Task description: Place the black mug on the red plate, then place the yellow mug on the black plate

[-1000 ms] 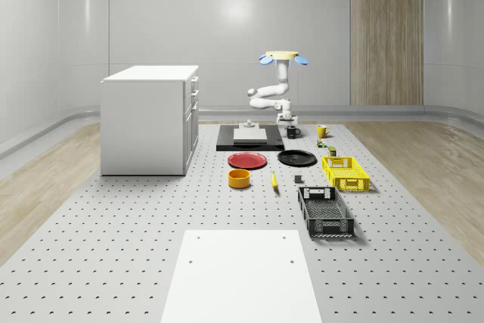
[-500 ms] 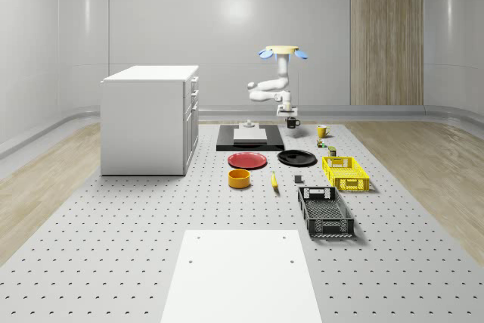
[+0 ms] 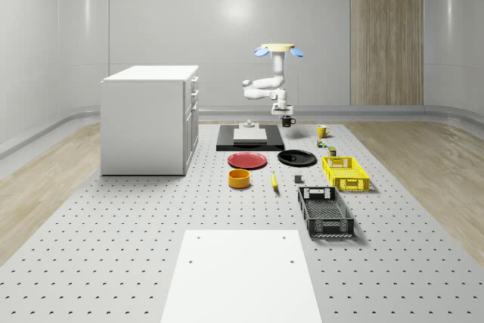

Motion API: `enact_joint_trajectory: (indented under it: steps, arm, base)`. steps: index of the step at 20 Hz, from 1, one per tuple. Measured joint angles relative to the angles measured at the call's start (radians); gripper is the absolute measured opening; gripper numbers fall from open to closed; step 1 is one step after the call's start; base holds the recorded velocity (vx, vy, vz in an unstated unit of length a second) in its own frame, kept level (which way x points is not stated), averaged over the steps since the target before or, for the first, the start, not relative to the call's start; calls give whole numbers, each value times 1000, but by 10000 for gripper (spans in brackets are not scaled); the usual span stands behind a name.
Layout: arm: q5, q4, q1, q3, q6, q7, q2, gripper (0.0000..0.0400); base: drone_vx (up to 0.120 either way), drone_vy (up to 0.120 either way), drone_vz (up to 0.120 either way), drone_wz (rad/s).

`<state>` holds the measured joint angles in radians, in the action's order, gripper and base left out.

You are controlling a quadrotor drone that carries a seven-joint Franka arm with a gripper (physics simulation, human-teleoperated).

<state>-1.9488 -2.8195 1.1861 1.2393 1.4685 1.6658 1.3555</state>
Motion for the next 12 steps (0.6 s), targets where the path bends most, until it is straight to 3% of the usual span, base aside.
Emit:
enact_joint_trajectory:
  steps: [12]
  arm:
    - [13,2,9,6,22,8,24,110]
  base:
    - [120,-120,0,0]
